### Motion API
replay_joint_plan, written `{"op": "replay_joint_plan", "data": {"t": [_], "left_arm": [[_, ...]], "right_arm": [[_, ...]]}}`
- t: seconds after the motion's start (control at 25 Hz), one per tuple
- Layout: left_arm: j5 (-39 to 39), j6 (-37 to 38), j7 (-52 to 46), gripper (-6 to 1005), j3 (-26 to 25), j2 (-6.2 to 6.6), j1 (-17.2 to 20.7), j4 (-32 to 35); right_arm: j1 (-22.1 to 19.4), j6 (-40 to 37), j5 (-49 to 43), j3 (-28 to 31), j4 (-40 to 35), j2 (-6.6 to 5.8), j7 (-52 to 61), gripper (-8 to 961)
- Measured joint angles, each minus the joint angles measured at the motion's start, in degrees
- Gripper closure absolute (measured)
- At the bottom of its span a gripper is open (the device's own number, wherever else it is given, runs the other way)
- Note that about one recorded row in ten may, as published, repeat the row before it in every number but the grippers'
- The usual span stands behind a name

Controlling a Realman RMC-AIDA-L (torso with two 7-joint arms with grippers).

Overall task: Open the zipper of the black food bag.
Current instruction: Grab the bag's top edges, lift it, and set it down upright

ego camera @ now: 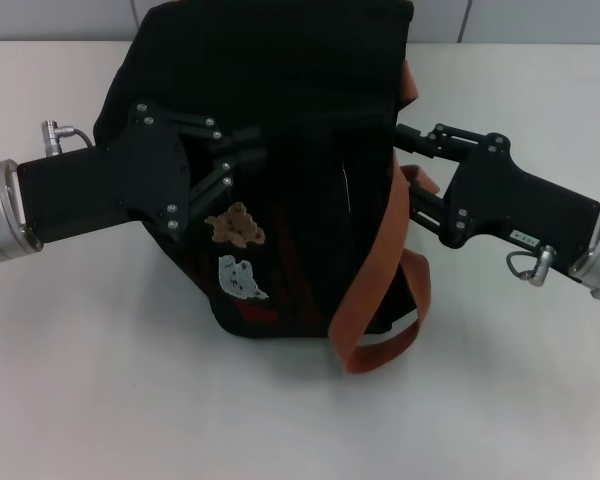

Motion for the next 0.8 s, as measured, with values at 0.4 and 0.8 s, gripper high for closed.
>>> {"op": "replay_joint_plan", "data": {"t": [0.4,0.8], "left_arm": [[0.05,0.11,0.00,854,1.61,-0.04,-0.38,0.02],[-0.05,0.12,0.00,850,2.05,-0.05,-0.53,0.01]], "right_arm": [[1.67,1.27,-0.16,-1.06,0.05,-0.01,0.52,572],[2.76,3.31,-0.16,-2.93,1.21,0.04,0.80,608]]}}
